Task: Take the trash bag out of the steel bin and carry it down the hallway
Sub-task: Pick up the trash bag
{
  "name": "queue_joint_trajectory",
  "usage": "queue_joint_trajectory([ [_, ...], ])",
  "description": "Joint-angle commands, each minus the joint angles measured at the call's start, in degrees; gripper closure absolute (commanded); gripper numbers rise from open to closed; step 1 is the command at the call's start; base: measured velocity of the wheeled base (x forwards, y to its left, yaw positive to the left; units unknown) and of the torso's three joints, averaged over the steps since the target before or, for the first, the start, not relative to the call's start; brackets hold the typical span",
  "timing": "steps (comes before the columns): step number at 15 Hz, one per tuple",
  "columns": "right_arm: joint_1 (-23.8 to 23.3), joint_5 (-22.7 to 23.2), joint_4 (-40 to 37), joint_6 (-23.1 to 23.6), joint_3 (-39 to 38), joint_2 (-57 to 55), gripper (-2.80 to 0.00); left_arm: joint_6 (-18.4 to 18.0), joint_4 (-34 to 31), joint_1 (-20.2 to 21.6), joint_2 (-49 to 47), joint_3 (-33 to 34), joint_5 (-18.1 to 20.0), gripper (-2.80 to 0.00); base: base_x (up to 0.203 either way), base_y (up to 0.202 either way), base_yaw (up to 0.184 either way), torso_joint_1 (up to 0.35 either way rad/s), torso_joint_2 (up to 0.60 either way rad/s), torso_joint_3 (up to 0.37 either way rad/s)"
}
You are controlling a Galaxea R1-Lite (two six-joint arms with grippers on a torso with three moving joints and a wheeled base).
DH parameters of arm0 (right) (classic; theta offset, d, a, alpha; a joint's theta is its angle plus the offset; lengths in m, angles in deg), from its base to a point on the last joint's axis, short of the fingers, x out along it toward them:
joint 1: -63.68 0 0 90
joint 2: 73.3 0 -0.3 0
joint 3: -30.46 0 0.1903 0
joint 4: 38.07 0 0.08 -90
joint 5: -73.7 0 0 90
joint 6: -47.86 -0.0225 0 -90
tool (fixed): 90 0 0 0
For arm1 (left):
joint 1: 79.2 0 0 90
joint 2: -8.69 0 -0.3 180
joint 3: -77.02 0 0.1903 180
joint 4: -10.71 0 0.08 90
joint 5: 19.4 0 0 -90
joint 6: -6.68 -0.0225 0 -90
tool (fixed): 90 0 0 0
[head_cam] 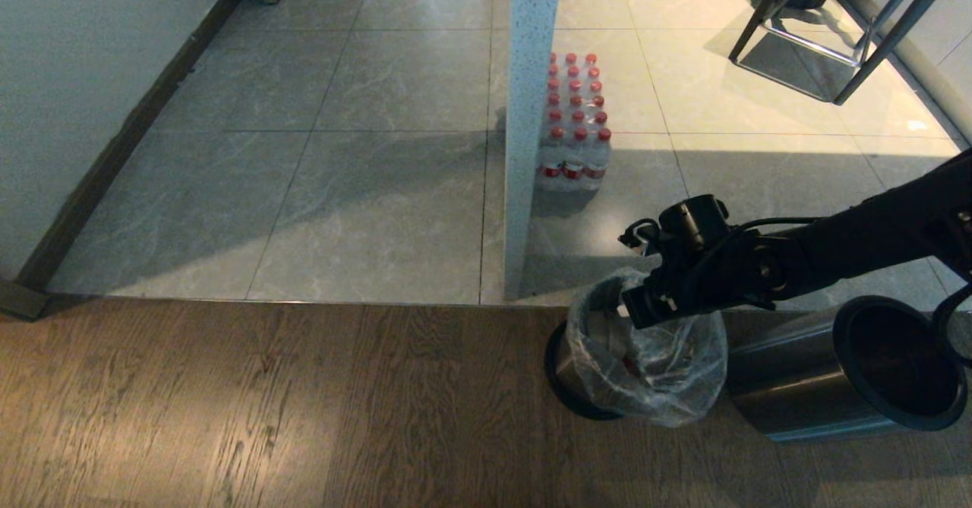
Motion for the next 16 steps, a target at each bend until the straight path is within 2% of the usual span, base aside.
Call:
queue_joint_trajectory([
  [1, 0.1, -0.4, -0.2, -0.2, -0.1, -1.6, 0.00, 0.0, 0.0, 0.0, 0.0, 0.0, 0.0, 0.00, 0.000, 0.000, 0.000, 0.000, 0.00, 0.000],
  [2, 0.0, -0.4, -0.3, -0.2, -0.5, -1.2, -2.80, 0.0, 0.0, 0.0, 0.0, 0.0, 0.0, 0.00, 0.000, 0.000, 0.000, 0.000, 0.00, 0.000],
  [6, -0.2, -4.0, 0.2, -0.3, -1.1, 0.5, -2.80, 0.0, 0.0, 0.0, 0.1, 0.0, 0.0, 0.00, 0.000, 0.000, 0.000, 0.000, 0.00, 0.000],
  [11, 0.1, -4.0, -0.1, 0.1, -4.3, 6.5, -2.80, 0.0, 0.0, 0.0, 0.0, 0.0, 0.0, 0.00, 0.000, 0.000, 0.000, 0.000, 0.00, 0.000],
  [13, 1.6, -4.4, 0.0, 0.3, -6.0, 7.7, -2.80, 0.0, 0.0, 0.0, 0.0, 0.0, 0.0, 0.00, 0.000, 0.000, 0.000, 0.000, 0.00, 0.000],
  [16, 4.5, -8.0, -0.3, 1.6, -7.6, 7.3, -2.80, 0.0, 0.0, 0.0, 0.0, 0.0, 0.0, 0.00, 0.000, 0.000, 0.000, 0.000, 0.00, 0.000],
])
